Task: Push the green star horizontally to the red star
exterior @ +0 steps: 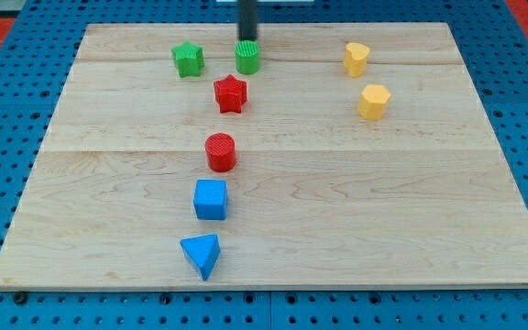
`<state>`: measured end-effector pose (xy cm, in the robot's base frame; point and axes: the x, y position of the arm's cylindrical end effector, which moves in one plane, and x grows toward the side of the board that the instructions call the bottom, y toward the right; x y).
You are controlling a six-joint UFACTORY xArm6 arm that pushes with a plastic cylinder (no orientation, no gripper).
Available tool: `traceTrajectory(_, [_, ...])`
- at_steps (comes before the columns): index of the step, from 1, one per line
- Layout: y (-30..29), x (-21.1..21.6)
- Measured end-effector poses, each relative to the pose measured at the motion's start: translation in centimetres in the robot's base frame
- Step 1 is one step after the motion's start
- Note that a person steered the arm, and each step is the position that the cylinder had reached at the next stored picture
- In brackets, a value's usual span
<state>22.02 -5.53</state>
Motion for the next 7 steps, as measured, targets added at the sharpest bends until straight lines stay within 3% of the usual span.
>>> traceTrajectory(2, [-0.2, 4.4])
traceTrajectory(3, [-0.8, 4.6])
traceTrajectory(5, [-9.8, 4.0])
traceTrajectory(6, [-14.9, 6.8])
traceTrajectory(7, [-15.7, 6.0])
